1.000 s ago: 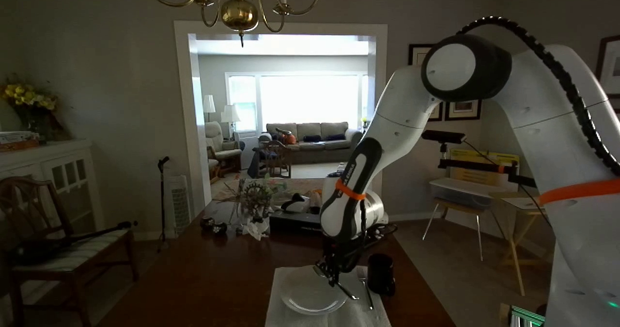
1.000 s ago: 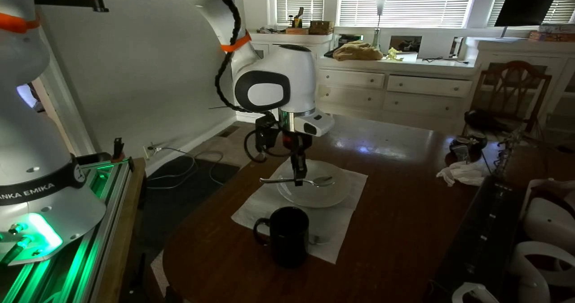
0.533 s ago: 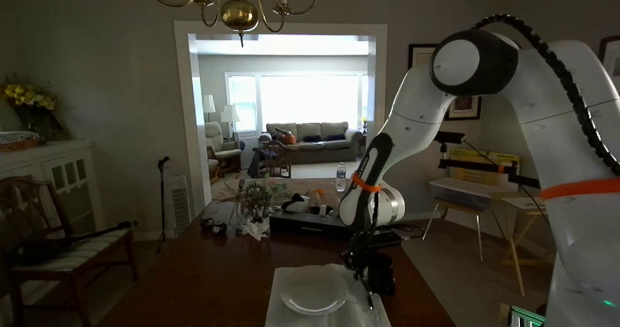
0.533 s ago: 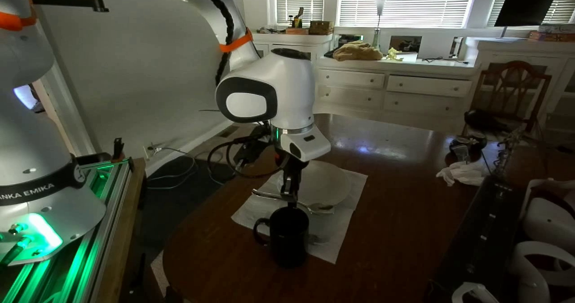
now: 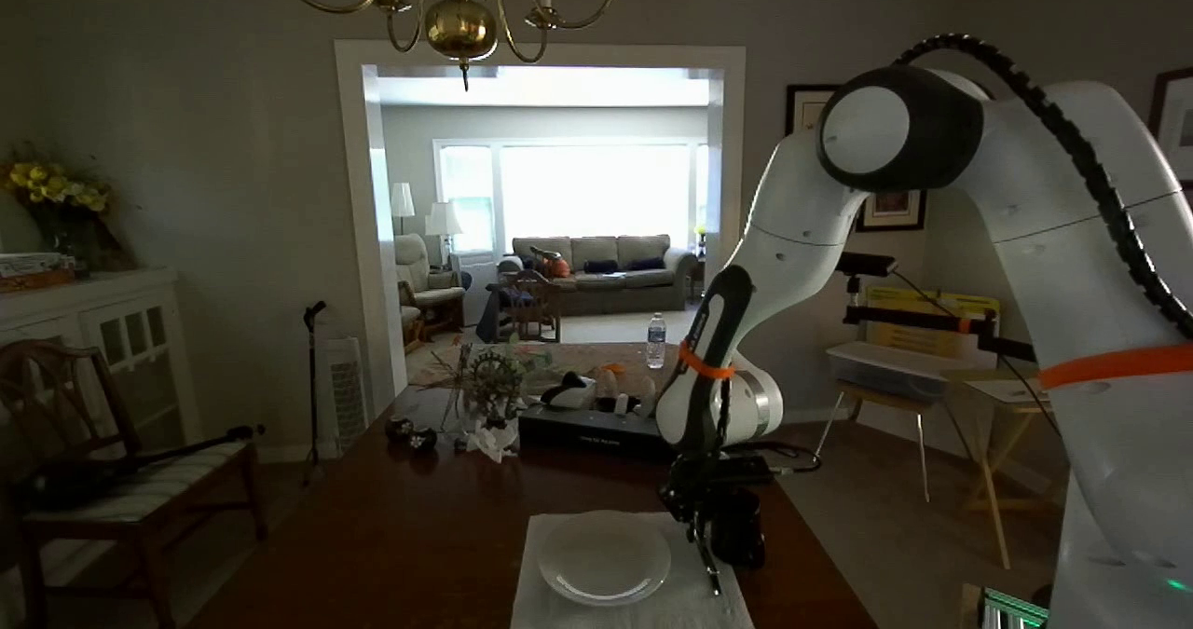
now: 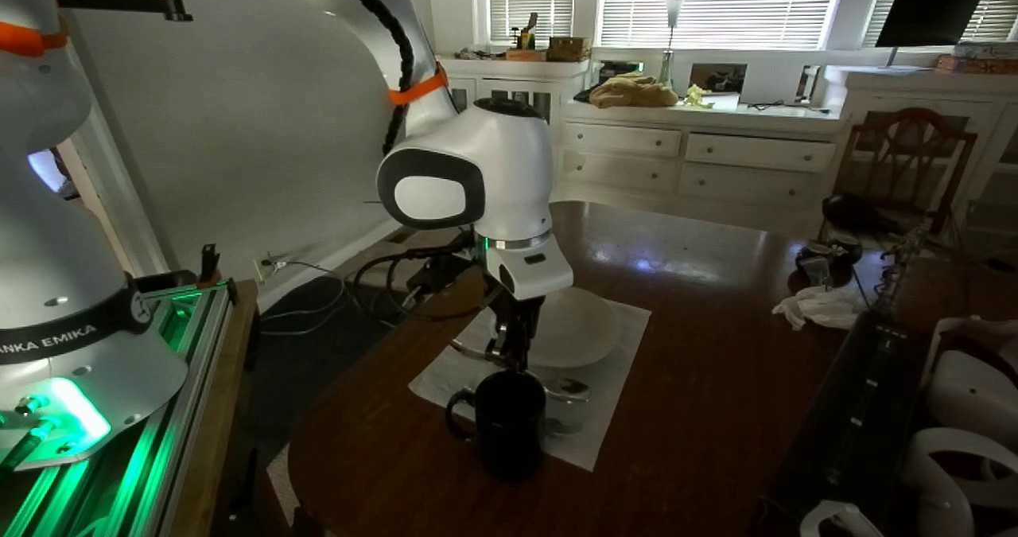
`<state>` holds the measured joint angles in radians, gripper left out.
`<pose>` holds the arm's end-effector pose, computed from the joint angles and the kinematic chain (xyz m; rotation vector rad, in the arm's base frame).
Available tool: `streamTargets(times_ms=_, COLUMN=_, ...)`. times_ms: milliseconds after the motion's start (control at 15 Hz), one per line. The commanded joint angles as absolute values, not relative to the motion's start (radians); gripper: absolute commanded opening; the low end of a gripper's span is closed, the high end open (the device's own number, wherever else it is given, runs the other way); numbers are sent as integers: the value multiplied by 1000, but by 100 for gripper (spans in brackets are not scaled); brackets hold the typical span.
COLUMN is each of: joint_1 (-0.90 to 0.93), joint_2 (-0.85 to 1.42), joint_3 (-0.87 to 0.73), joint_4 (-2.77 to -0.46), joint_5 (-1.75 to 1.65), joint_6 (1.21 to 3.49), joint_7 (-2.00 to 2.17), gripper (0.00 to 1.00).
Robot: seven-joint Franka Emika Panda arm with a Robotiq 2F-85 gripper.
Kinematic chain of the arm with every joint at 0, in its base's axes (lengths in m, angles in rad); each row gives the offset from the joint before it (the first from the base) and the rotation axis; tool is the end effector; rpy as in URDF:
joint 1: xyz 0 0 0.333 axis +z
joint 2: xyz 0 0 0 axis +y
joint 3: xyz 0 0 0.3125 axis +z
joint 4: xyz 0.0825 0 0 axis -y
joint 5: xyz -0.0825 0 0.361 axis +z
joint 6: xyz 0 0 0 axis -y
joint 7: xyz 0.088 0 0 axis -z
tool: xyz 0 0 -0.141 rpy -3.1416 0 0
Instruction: Move the spoon, which is on the plate, closer to the fork
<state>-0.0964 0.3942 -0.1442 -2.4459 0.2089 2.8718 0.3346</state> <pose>0.4572 -0.1283 0.1338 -2.9089 1.1679 -0.0634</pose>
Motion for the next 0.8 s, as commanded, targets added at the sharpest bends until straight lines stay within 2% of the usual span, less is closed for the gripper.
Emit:
streamTargets(times_ms=0, joint_1=-55, joint_2=446, joint_3=-170, joint_4=-2440, joint_5=206, joint_6=2938, joint_7=370, gripper=3)
streamTargets(times_ms=733, joint_1=74, joint_2=549, joint_3=-245, joint_4=-2440, joint_5=198, joint_6=3087, joint_7=361, gripper=3)
